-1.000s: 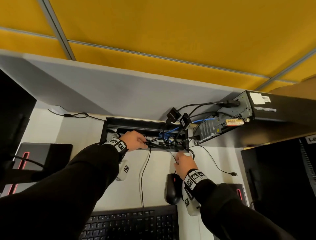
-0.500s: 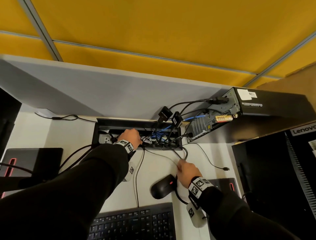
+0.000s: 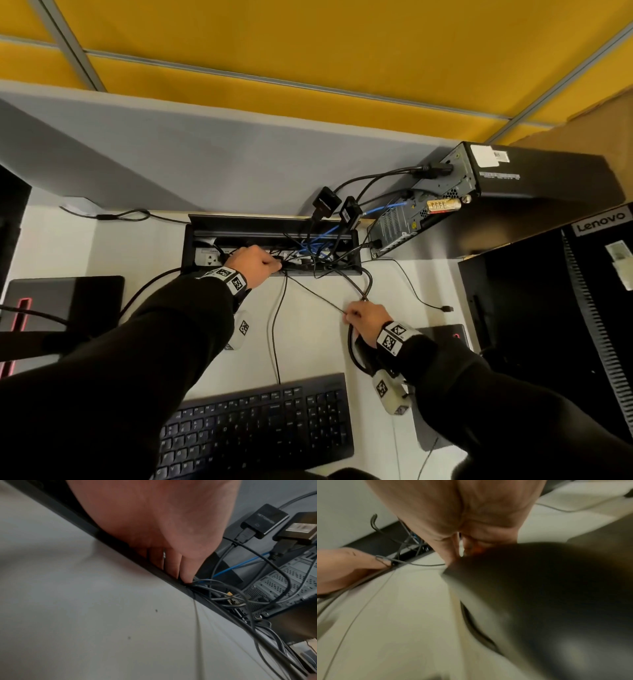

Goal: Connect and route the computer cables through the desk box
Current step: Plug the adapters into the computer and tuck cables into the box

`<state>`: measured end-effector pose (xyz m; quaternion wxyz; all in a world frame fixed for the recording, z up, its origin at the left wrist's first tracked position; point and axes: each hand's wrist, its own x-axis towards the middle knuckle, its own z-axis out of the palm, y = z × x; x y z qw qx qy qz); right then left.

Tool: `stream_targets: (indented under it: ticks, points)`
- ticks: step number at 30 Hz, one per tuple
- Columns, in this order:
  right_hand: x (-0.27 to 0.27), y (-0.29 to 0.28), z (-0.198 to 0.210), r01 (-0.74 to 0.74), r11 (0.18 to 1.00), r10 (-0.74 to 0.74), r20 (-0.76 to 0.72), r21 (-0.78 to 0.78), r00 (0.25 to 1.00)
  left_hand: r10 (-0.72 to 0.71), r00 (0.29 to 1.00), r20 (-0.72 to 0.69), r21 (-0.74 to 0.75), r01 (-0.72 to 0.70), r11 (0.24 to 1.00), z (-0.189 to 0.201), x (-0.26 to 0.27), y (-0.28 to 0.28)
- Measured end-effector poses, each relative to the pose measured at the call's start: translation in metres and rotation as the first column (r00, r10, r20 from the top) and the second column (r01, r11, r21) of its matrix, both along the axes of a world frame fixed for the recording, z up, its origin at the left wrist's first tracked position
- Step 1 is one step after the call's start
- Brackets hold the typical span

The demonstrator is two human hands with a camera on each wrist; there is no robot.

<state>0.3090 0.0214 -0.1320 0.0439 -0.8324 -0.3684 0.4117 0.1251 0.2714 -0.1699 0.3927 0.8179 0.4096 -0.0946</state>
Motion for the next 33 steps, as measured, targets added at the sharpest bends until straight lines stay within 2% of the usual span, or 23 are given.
stream_targets:
  ticks: [2, 8, 10, 13, 16, 18, 19, 21, 23, 27, 28, 30, 32, 33]
  points:
    - [-0.008, -0.013, -0.002, -0.036, 0.999, 0.037, 0.028, -0.041, 0.999, -0.064, 0.998, -0.005, 0.033, 0.064, 0.997, 0.000, -0.001, 0.000]
    - [-0.021, -0.022, 0.011, -0.270, 0.936, 0.290, 0.062, -0.224, 0.955, -0.170, 0.985, -0.039, 0.042, 0.172, 0.984, 0.003, -0.001, 0.002]
    - [-0.021, -0.017, 0.015, -0.296, 0.914, 0.317, 0.031, -0.276, 0.948, -0.142, 0.990, -0.024, 0.031, 0.143, 0.989, 0.004, -0.002, 0.001]
    - [-0.023, -0.006, 0.020, -0.306, 0.883, 0.327, -0.001, -0.356, 0.945, -0.024, 0.997, 0.075, -0.024, 0.026, 0.999, 0.000, -0.007, 0.000]
    - [-0.024, 0.008, 0.030, -0.357, 0.857, 0.423, 0.114, -0.371, 0.899, -0.007, 0.993, 0.116, 0.014, 0.005, 1.000, 0.001, -0.010, -0.003]
    - [-0.020, 0.023, 0.039, -0.373, 0.890, 0.435, 0.248, -0.262, 0.865, -0.011, 0.993, 0.122, 0.057, 0.004, 0.998, 0.000, -0.011, -0.003]
    - [-0.016, 0.033, 0.042, -0.349, 0.924, 0.379, 0.264, -0.155, 0.887, -0.007, 0.991, 0.134, 0.070, -0.002, 0.998, -0.001, -0.012, -0.003]
    - [-0.011, 0.053, 0.044, -0.276, 0.960, 0.258, 0.214, 0.056, 0.942, 0.013, 0.982, 0.188, 0.074, -0.028, 0.997, 0.000, -0.010, -0.003]
    - [-0.013, 0.071, 0.042, -0.186, 0.963, 0.152, 0.177, 0.196, 0.972, 0.071, 0.963, 0.258, 0.055, -0.088, 0.995, 0.005, -0.006, -0.003]
    - [-0.020, 0.095, 0.037, -0.019, 0.955, -0.044, 0.204, 0.295, 0.978, 0.083, 0.917, 0.390, 0.166, -0.159, 0.973, 0.019, -0.001, 0.004]
    - [-0.019, 0.098, 0.036, -0.006, 0.955, -0.061, 0.214, 0.296, 0.975, 0.038, 0.909, 0.416, 0.185, -0.126, 0.975, 0.022, 0.001, 0.005]
    - [-0.018, 0.099, 0.033, -0.039, 0.957, -0.022, 0.207, 0.287, 0.978, -0.151, 0.912, 0.382, 0.285, 0.040, 0.958, 0.028, 0.007, 0.003]
    - [-0.021, 0.094, 0.031, -0.103, 0.949, 0.048, 0.186, 0.298, 0.981, -0.343, 0.904, 0.254, 0.408, 0.221, 0.886, 0.028, 0.013, -0.001]
    - [-0.023, 0.089, 0.031, -0.134, 0.943, 0.080, 0.182, 0.303, 0.980, -0.393, 0.899, 0.194, 0.417, 0.288, 0.862, 0.024, 0.014, -0.003]
